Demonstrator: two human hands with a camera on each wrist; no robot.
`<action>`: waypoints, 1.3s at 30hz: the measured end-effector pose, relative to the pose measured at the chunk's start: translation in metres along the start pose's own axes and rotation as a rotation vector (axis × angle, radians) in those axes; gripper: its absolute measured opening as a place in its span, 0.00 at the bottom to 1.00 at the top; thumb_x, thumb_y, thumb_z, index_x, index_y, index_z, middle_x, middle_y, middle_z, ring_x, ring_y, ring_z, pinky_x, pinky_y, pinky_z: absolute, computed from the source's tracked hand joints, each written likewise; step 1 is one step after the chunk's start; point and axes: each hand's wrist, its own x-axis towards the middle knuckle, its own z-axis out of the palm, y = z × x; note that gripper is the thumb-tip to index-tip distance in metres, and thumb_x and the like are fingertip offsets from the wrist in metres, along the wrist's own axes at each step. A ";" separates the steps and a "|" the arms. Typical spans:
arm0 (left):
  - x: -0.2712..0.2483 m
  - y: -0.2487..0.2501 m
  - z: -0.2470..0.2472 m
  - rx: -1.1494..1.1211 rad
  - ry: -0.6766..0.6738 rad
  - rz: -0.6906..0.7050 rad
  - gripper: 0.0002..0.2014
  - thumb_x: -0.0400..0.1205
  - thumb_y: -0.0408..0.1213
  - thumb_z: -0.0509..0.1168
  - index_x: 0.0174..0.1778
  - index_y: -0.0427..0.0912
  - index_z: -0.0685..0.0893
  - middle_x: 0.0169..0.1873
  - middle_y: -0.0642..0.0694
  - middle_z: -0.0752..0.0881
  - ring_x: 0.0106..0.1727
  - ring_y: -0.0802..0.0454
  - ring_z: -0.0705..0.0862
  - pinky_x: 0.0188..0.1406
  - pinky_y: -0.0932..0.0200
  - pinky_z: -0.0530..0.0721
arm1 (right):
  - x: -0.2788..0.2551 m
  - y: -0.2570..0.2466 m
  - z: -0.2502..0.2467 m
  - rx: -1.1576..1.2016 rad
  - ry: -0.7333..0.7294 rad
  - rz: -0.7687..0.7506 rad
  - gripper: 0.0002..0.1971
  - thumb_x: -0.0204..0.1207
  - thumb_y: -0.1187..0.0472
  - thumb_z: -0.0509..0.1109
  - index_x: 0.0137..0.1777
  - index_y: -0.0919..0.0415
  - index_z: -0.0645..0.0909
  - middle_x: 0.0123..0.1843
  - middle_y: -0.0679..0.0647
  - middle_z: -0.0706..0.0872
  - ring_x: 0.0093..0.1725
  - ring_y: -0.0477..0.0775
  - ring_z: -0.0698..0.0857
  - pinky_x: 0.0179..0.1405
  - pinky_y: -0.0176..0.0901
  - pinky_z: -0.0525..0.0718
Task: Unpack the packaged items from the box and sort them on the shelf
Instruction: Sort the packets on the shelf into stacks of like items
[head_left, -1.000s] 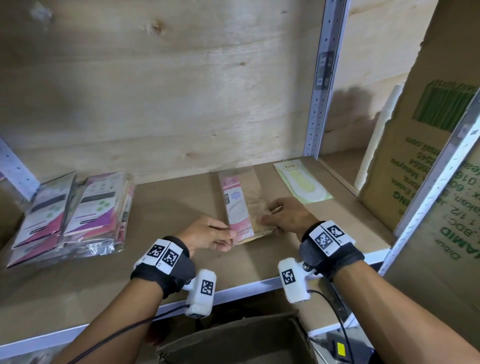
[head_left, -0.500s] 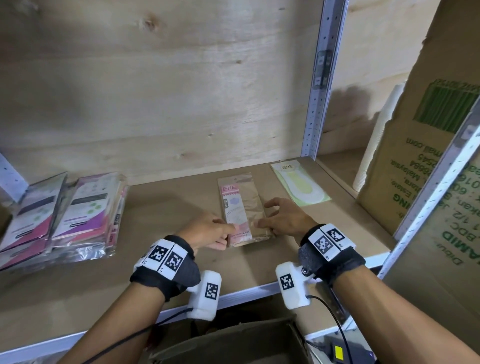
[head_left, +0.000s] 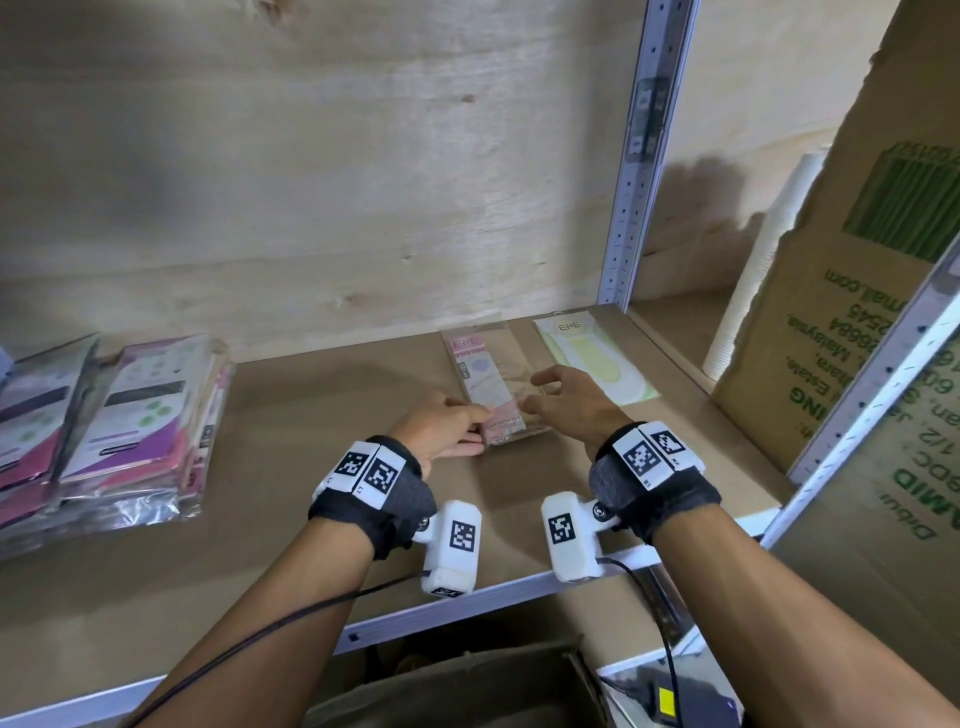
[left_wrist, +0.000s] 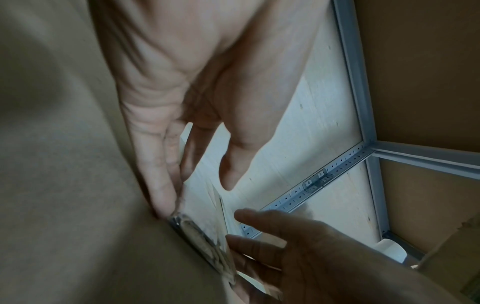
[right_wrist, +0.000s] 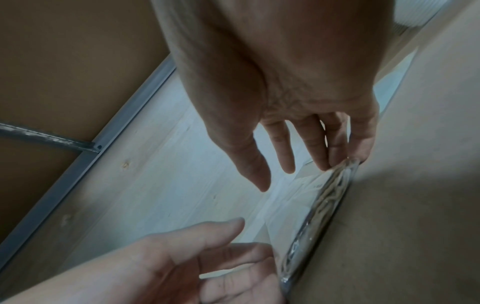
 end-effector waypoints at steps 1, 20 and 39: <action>0.001 0.000 0.001 0.001 -0.002 -0.002 0.07 0.82 0.33 0.72 0.46 0.42 0.78 0.48 0.40 0.88 0.49 0.48 0.90 0.40 0.61 0.92 | 0.000 0.001 -0.001 -0.005 -0.004 -0.002 0.25 0.75 0.58 0.76 0.70 0.58 0.76 0.70 0.60 0.82 0.69 0.61 0.82 0.73 0.59 0.79; -0.017 -0.004 -0.051 0.006 0.080 0.057 0.12 0.81 0.40 0.73 0.58 0.40 0.84 0.56 0.39 0.88 0.55 0.45 0.89 0.51 0.54 0.91 | -0.027 -0.016 -0.012 0.032 0.155 -0.163 0.10 0.78 0.65 0.71 0.58 0.59 0.86 0.51 0.55 0.90 0.53 0.54 0.88 0.52 0.46 0.83; -0.111 -0.014 -0.304 -0.133 0.717 0.175 0.04 0.79 0.39 0.74 0.40 0.45 0.89 0.38 0.44 0.93 0.37 0.50 0.89 0.36 0.58 0.85 | -0.030 -0.167 0.220 0.141 -0.410 -0.165 0.09 0.84 0.59 0.69 0.46 0.64 0.75 0.35 0.58 0.80 0.28 0.55 0.79 0.32 0.48 0.87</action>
